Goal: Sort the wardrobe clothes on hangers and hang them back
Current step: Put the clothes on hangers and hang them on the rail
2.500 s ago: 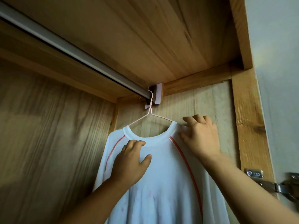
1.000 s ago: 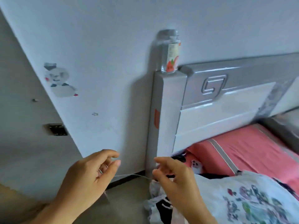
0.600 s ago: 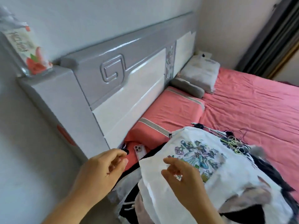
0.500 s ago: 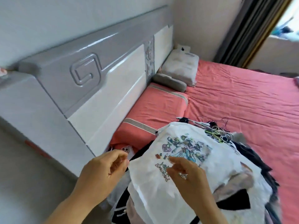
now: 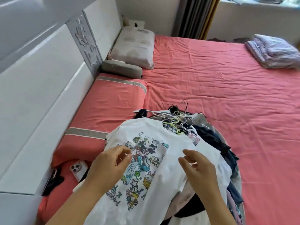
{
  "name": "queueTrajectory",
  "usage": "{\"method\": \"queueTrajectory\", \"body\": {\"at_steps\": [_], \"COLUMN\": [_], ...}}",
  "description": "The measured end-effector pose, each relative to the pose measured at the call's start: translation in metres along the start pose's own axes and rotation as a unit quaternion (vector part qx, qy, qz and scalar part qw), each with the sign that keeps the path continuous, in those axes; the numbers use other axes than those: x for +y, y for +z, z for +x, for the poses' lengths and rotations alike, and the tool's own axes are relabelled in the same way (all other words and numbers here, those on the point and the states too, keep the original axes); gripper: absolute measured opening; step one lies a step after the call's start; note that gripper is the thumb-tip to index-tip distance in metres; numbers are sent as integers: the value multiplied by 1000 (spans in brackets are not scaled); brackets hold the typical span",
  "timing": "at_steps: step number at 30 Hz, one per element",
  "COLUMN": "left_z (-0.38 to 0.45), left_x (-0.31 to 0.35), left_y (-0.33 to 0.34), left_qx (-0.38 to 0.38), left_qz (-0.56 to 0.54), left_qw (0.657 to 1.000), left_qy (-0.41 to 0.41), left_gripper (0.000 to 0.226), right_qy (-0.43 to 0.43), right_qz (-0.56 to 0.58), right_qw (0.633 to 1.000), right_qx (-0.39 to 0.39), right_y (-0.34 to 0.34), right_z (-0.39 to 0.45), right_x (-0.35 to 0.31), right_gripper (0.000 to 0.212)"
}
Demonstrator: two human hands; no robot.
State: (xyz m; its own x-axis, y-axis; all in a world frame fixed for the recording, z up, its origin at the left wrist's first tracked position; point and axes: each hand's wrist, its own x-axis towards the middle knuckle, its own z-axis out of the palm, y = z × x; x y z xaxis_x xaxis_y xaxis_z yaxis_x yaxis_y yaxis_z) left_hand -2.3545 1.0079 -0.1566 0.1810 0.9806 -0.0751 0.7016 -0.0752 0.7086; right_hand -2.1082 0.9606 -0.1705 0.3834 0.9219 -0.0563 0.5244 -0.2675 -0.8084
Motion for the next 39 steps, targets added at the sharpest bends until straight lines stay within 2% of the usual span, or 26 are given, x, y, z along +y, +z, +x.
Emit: {"method": "queueTrajectory", "body": {"at_steps": [5, 10, 13, 18, 20, 22, 26, 29, 33, 36, 39], "left_z": [57, 113, 143, 183, 196, 208, 224, 229, 231, 226, 215], "left_x": [19, 29, 29, 25, 26, 27, 29, 27, 22, 15, 15], "left_y": [49, 94, 117, 155, 164, 168, 168, 156, 128, 101, 65], "left_qx": [-54, -74, -83, -138, -158, -162, -142, -83, -19, 4, 51], "left_qz": [39, 39, 50, 94, 118, 137, 161, 175, 196, 232, 237], "left_qw": [997, 994, 993, 985, 980, 977, 977, 980, 979, 971, 968], "left_qy": [-30, -66, -69, -51, -37, -25, 3, 47, 49, 62, 62], "left_gripper": [10, 9, 7, 14, 18, 21, 28, 56, 81, 87, 79], "right_qy": [47, 79, 117, 205, 206, 195, 141, 13, -101, -151, -188], "right_qz": [-22, -76, -99, -113, -118, -126, -137, -61, 20, 63, 89], "right_qw": [998, 991, 983, 963, 963, 965, 975, 996, 993, 985, 974], "right_qx": [-32, -72, -99, -132, -130, -126, -101, -63, -57, -61, -86], "right_y": [3, 25, 43, 66, 72, 75, 70, 63, 46, 33, 28], "right_z": [83, 162, 191, 207, 209, 210, 206, 199, 196, 196, 193], "right_x": [48, 93, 109, 124, 129, 129, 121, 111, 90, 69, 45], "right_gripper": [25, 31, 27, 5, 10, 19, 15, 18, 20, 17, 16]}}
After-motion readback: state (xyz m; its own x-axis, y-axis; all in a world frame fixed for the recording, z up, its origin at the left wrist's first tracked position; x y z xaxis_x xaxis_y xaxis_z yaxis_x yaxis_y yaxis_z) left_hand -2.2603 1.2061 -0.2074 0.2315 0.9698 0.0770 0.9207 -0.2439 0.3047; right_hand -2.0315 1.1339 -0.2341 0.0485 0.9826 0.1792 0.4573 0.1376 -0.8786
